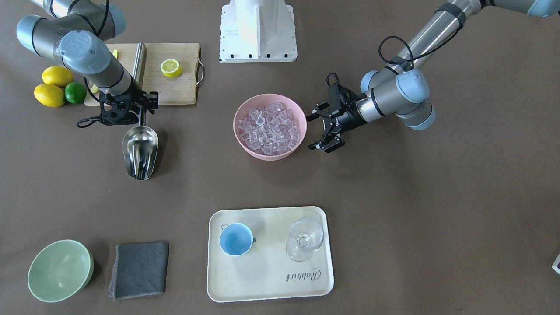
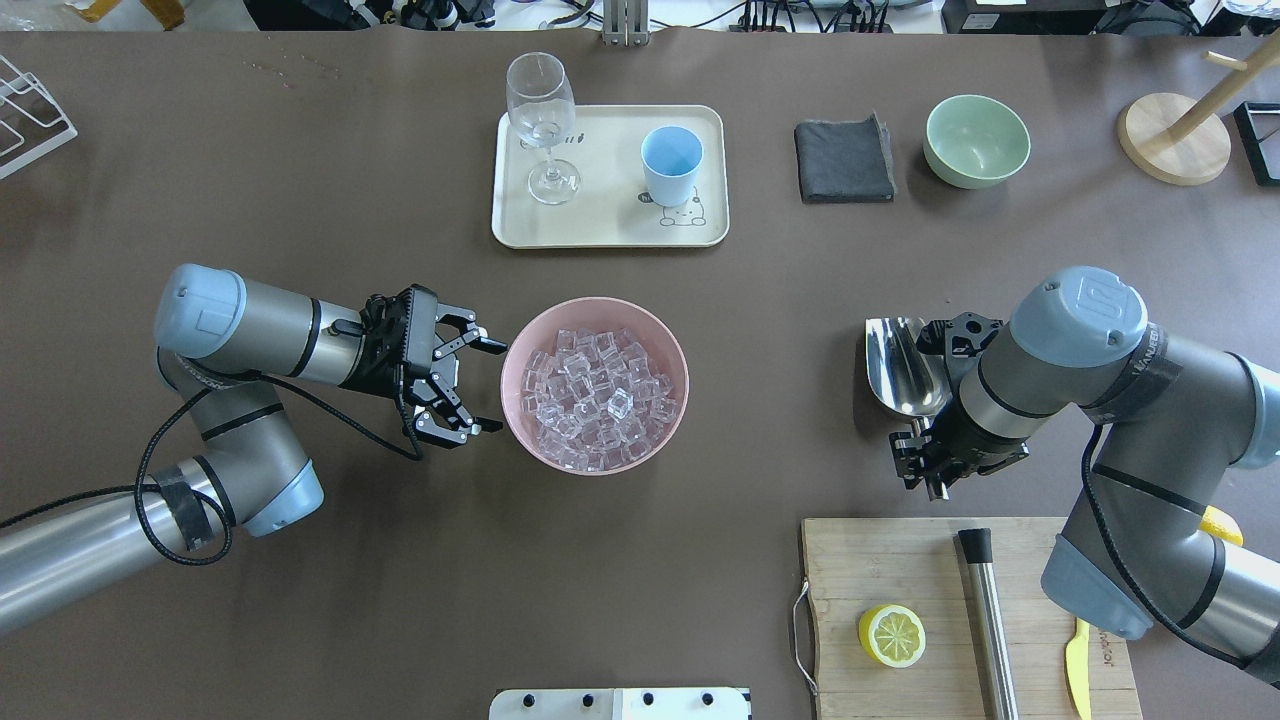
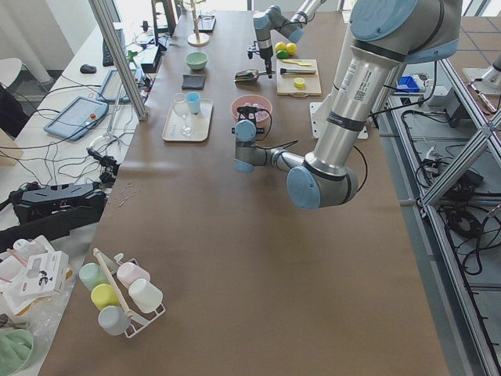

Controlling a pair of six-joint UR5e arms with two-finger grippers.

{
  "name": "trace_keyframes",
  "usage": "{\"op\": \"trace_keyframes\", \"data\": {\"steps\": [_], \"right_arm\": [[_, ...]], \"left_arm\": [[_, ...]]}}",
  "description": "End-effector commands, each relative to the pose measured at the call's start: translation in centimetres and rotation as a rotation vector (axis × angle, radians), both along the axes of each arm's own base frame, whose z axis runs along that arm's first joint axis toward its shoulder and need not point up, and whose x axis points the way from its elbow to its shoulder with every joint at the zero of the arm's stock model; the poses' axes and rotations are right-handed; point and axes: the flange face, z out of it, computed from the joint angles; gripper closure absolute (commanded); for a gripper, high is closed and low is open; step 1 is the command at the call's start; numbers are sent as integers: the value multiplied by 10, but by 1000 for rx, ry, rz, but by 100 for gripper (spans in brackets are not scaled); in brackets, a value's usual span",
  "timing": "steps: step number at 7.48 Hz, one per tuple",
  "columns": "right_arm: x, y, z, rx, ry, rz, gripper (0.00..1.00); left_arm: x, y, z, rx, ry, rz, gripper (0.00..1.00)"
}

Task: Put ice in cup with scoop
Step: 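Hold the pink bowl rim with the left gripper while lifting the scoop with the right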

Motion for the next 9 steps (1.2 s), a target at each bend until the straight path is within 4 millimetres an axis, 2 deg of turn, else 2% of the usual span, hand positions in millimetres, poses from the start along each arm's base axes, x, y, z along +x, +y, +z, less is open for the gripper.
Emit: {"op": "trace_keyframes", "data": {"steps": [1,4,6,7,9], "right_arm": [[-1,-1,-3,9,-1,5,100],[1,0,-5,11,-4,2,100],[13,4,-25,35,-33,9,100],[33,-9,-31,64,-39,24,100],[73,-42,-40,255,-3,-123,100]], "left_arm": [[3,2,-2,2,3,1,2],[4,2,-8,9,11,-2,2],[4,2,-8,10,11,-2,2],[4,2,-8,10,11,-4,2],[4,2,-6,7,6,-4,2]]}}
